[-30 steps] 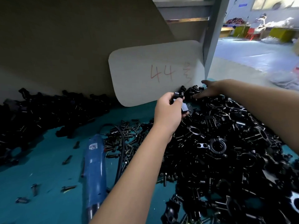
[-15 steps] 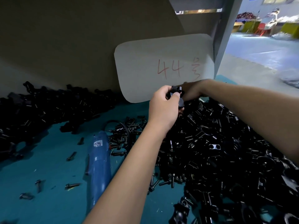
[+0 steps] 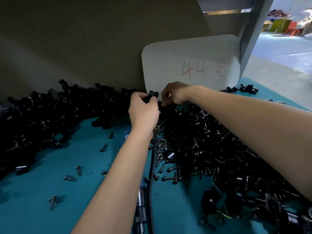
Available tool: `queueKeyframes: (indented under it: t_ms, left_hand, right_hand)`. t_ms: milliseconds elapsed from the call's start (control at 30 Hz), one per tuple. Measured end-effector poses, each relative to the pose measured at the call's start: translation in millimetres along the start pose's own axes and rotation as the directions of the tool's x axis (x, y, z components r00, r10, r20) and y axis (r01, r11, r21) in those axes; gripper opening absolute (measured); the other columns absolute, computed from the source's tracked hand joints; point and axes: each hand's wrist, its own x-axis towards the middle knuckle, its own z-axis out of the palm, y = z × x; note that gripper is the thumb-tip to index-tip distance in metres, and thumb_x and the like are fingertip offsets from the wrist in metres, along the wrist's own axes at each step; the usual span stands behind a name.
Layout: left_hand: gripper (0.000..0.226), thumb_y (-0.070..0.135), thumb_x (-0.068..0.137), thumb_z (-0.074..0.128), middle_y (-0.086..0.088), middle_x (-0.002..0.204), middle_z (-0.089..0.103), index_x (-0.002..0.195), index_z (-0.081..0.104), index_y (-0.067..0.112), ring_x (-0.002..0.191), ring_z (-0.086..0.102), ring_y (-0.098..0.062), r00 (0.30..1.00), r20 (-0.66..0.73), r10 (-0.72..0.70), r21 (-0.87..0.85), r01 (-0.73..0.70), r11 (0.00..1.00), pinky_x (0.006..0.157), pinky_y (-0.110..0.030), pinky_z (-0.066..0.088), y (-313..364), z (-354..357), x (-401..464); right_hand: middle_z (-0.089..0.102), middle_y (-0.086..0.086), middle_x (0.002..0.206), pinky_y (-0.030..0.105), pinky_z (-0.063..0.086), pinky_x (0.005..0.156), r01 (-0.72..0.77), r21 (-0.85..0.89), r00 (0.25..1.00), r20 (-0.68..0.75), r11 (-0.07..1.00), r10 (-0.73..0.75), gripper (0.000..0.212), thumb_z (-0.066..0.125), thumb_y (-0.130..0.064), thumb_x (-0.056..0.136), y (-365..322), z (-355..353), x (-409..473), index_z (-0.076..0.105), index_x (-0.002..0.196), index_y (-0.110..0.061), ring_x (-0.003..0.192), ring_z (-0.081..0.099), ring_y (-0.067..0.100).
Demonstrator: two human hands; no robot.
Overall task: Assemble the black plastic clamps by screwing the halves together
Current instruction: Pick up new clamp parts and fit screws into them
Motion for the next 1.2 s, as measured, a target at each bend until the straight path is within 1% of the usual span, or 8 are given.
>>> queueKeyframes:
  t_ms: [100,167,267,367,467,800,1000,1200]
  left_hand:
    - [0.011,0.018,0.103,0.062,-0.001,0.101,0.066,0.107,0.06,0.027,0.065,0.071,-0.01,1.0,-0.018,-0.001,-0.077,-0.001,0.997,0.064,-0.026,0.055,1.0,-30.0,-6.4]
    - [0.014,0.015,0.103,0.061,-0.003,0.101,0.068,0.109,0.064,0.027,0.073,0.073,-0.015,1.0,-0.025,-0.006,-0.141,0.002,0.99,0.064,-0.024,0.055,0.5,-52.0,-14.5]
    - [0.025,0.005,0.103,0.055,0.0,0.091,0.07,0.11,0.072,0.021,0.064,0.069,-0.013,0.999,-0.025,-0.027,-0.202,0.022,0.979,0.056,-0.022,0.054,-6.0,-80.7,-29.2]
    - [0.027,0.0,0.098,0.06,0.005,0.078,0.068,0.111,0.075,0.018,0.055,0.063,-0.01,0.999,-0.007,-0.049,-0.245,0.046,0.968,0.055,-0.021,0.05,-17.5,-106.6,-45.0]
    - [0.027,0.008,0.093,0.074,0.01,0.075,0.068,0.111,0.076,0.027,0.061,0.059,-0.01,1.0,-0.001,-0.013,-0.194,0.012,0.981,0.062,-0.022,0.05,-32.4,-130.7,-61.8]
    - [0.036,0.004,0.079,0.085,0.002,0.09,0.077,0.098,0.068,0.029,0.084,0.074,-0.013,0.982,-0.013,0.186,0.047,-0.186,0.981,0.08,-0.029,0.059,-54.8,-157.4,-81.0]
    - [0.036,-0.002,0.081,0.081,-0.002,0.096,0.079,0.099,0.073,0.028,0.09,0.074,-0.016,0.98,0.069,0.188,-0.164,-0.175,0.971,0.082,-0.029,0.058,-55.6,-157.3,-81.2]
    - [0.033,0.0,0.077,0.082,-0.002,0.107,0.077,0.104,0.074,0.017,0.092,0.074,-0.02,0.966,0.143,0.217,-0.255,-0.176,0.951,0.081,-0.033,0.058,-55.9,-154.6,-82.7]
  right_hand:
    - [0.07,0.01,0.118,0.03,0.048,0.083,-0.101,0.004,0.984,-0.144,0.995,0.101,0.026,0.069,-0.035,0.099,-8.9,-9.3,-16.8,0.074,0.107,-0.011,0.108,0.065,0.03]
    - [0.07,0.014,0.102,0.028,0.045,0.065,-0.107,0.276,0.942,-0.28,0.955,0.187,0.029,0.063,-0.031,0.103,-21.9,-10.0,-34.2,0.07,0.104,-0.003,0.08,0.068,0.023]
    - [0.069,0.014,0.078,0.026,0.043,0.047,0.107,0.865,0.917,-0.277,0.491,0.288,0.013,0.065,-0.016,0.102,-54.0,6.0,-69.8,0.062,0.1,-0.004,0.051,0.059,0.013]
    - [0.069,0.009,0.077,0.022,0.047,0.048,0.192,0.98,0.94,-0.201,0.058,0.276,0.01,0.064,-0.011,0.102,-88.0,32.6,-101.7,0.06,0.112,-0.011,0.055,0.06,0.014]
    - [0.069,0.007,0.084,0.019,0.051,0.055,0.199,0.976,0.966,-0.18,-0.092,0.187,0.015,0.063,-0.005,0.101,-115.7,56.5,-127.2,0.068,0.115,-0.009,0.063,0.066,0.013]
    - [0.078,0.006,0.095,0.023,0.055,0.069,0.358,0.91,0.926,-0.374,0.207,0.041,0.031,0.069,0.006,0.093,-135.0,102.2,-149.5,0.061,0.118,-0.011,0.097,0.075,0.021]
    - [0.069,-0.002,0.109,0.053,0.053,0.1,0.468,0.782,0.856,-0.516,0.411,0.006,0.04,0.084,-0.008,0.083,-124.1,116.9,-148.2,0.079,0.116,-0.029,0.104,0.061,0.032]
    - [0.07,0.008,0.101,0.043,0.058,0.08,0.483,0.823,0.856,-0.516,0.3,0.038,0.036,0.084,-0.004,0.081,-130.0,122.4,-153.0,0.079,0.112,-0.022,0.087,0.06,0.023]
